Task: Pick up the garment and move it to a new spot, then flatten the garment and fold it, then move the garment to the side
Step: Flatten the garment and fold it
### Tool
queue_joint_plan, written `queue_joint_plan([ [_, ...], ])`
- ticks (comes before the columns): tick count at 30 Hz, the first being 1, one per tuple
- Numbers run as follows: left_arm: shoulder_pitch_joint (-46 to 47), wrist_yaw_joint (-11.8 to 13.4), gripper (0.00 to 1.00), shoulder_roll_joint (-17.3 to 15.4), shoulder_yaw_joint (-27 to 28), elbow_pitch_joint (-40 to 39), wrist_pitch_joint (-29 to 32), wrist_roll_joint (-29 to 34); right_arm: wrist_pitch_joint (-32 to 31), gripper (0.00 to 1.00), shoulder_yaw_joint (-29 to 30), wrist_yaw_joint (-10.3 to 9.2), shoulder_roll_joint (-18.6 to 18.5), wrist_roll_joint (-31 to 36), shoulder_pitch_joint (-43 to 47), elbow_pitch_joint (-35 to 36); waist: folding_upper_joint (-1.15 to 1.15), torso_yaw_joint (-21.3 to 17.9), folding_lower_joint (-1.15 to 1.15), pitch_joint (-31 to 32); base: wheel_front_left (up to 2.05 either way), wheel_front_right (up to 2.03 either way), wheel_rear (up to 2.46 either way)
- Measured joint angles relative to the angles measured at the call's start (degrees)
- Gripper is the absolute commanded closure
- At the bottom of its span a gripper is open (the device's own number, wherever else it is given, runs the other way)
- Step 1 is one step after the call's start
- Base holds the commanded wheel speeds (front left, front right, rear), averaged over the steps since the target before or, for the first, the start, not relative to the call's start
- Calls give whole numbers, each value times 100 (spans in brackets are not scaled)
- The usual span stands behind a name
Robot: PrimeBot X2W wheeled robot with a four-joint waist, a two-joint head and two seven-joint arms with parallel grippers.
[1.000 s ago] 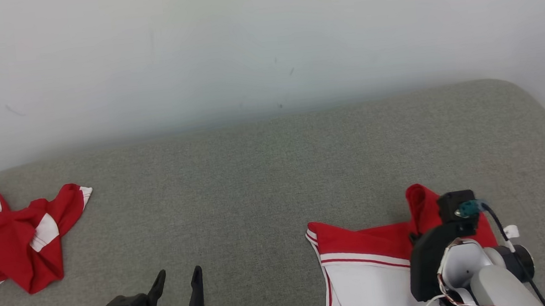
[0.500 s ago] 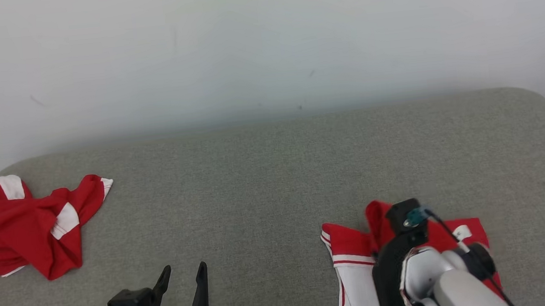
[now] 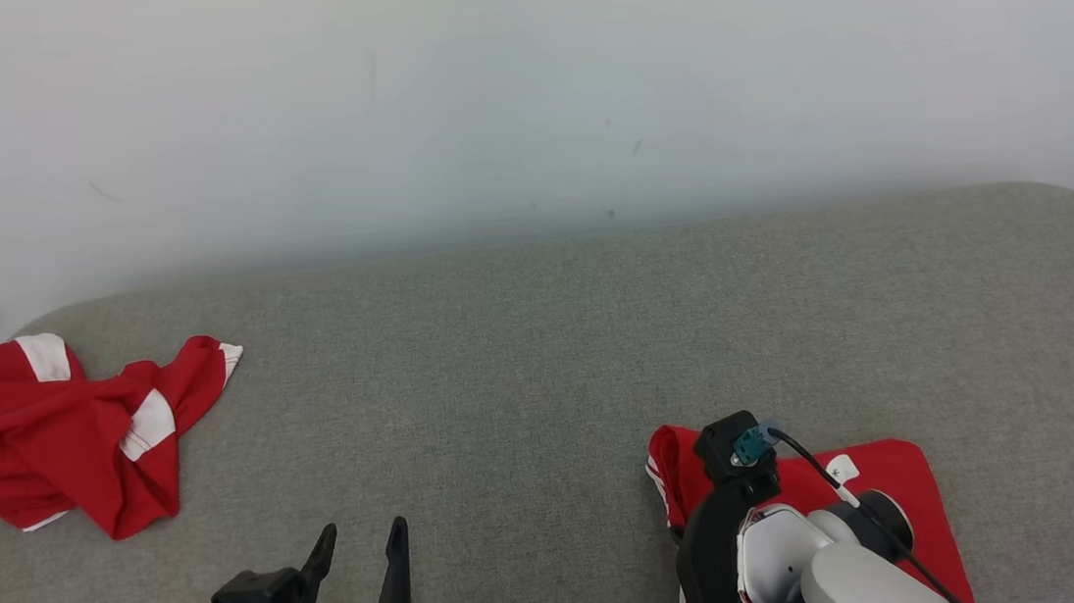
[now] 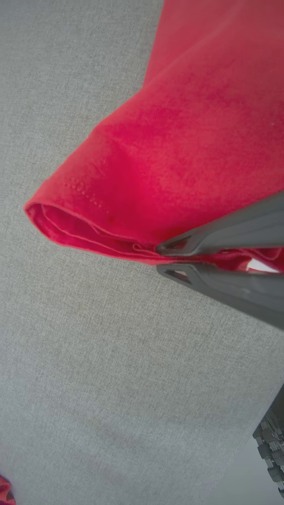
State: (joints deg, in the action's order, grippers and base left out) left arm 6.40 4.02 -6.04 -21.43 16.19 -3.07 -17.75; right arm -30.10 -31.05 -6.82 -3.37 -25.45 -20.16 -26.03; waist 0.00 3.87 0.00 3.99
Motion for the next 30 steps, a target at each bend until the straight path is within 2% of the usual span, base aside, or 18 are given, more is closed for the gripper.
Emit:
queue_joint_plan([
  [3,-3,1,0,-11,15,-1,-4,0,0,100,-3,-24,-1,-112,1,-42,0,-7,0,-4,0,0,0],
  [4,-5,1,0,-18,21,-1,-5,0,0,83,-9,-24,-1,-133,1,-63,0,-12,0,-6,0,0,0],
  [5,-5,1,0,-26,27,0,-5,0,1,0,-23,-24,-1,-157,1,-77,0,-18,0,-8,0,0,0],
  [10,-5,2,0,-41,37,-3,-7,-1,155,0,42,-26,0,-303,-5,36,0,-56,0,-14,0,0,0],
  [14,-7,8,0,-58,60,-4,-34,-1,402,0,286,-31,2,-459,-64,297,0,-98,0,-8,0,0,0],
  [18,-26,51,0,-103,109,-8,-57,-16,554,0,702,-31,1,-265,-35,419,0,-166,0,13,0,0,0],
  [25,-55,59,0,-107,138,-53,-76,-18,641,0,1566,-32,-572,452,621,593,0,-299,0,59,0,0,0],
  [30,-142,68,0,-104,123,-86,-82,-18,632,0,2183,-33,-635,586,929,690,0,-416,0,45,0,0,0],
])
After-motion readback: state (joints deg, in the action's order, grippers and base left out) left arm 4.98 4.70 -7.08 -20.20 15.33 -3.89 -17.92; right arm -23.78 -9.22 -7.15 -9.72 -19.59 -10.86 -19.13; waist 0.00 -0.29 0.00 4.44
